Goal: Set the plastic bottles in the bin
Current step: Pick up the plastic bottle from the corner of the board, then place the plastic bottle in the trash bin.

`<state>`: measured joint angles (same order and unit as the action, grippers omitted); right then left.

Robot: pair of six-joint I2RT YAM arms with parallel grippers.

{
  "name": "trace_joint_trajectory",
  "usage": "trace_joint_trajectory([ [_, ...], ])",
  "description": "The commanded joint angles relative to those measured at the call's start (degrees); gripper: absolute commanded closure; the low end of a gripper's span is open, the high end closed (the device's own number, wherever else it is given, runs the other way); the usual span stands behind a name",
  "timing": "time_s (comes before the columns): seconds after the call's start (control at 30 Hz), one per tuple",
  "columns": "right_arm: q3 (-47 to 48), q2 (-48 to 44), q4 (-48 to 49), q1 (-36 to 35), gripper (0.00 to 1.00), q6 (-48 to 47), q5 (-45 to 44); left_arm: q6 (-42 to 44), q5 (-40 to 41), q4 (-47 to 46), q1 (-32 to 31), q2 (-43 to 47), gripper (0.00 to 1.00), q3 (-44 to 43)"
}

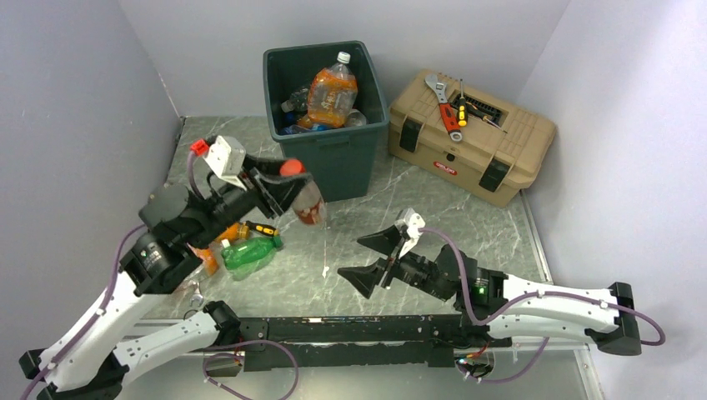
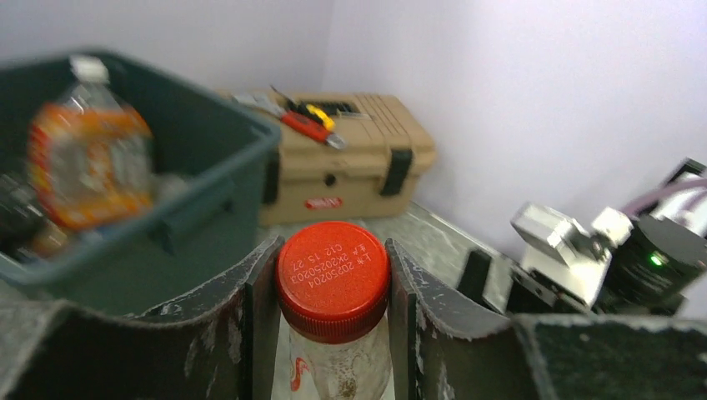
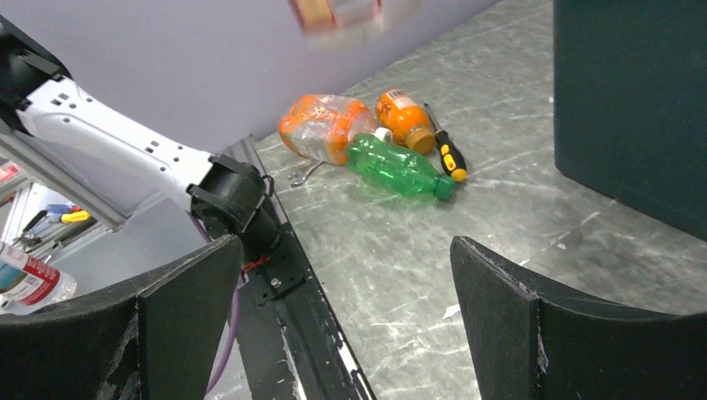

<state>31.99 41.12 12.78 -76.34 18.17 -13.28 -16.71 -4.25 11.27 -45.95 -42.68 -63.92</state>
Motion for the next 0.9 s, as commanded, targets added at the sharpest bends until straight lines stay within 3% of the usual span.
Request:
trace_joint_trajectory([
  [0.0, 0.75, -3.97, -3.13, -0.24, 0.00, 0.92, -3.81, 16.75, 3.44, -0.15, -0.10, -4.69, 1.00, -11.23],
  [0.1, -1.18, -6.92, -3.67, -0.22, 0.00, 0.67, -3.90, 22.59, 4.09, -3.08, -0.08, -8.94, 1.00, -17.90],
  [0.27, -2.46, -10.27, -9.35, -0.22, 0.00, 2.99, -7.09, 32.36, 15.12, -5.90, -0.05, -19.22, 1.00, -27.55],
  [0.4, -4.35, -13.26, -12.04, -0.22, 0.00, 4.47, -7.88, 40.69, 17.67, -9.99, 2.24, -28.76, 1.00, -32.73],
  [0.5, -5.95, -15.45, -12.51, -0.22, 0.00, 5.47, -7.83, 37.41, 12.37, -13.17, 9.41, -34.56, 1.00, -36.61],
  [0.6, -6.57, -16.89, -14.35, -0.22, 0.00, 6.32, -7.92, 25.51, 4.51, -16.14, 19.38, -39.86, 1.00, -38.59],
  [0.67, -6.74, -17.70, -15.12, -0.22, 0.00, 6.35, -7.69, 18.03, -5.40, -18.06, 23.50, -42.80, 1.00, -39.14],
  [0.73, -6.77, -18.14, -15.98, -0.22, 0.00, 5.87, -7.82, 13.72, -14.04, -22.30, 24.25, -44.92, 1.00, -38.04],
  [0.87, -7.13, -18.73, -16.63, -0.22, 0.00, 5.32, -9.14, 8.47, -23.44, -26.63, 24.25, -51.02, 1.00, -40.35],
])
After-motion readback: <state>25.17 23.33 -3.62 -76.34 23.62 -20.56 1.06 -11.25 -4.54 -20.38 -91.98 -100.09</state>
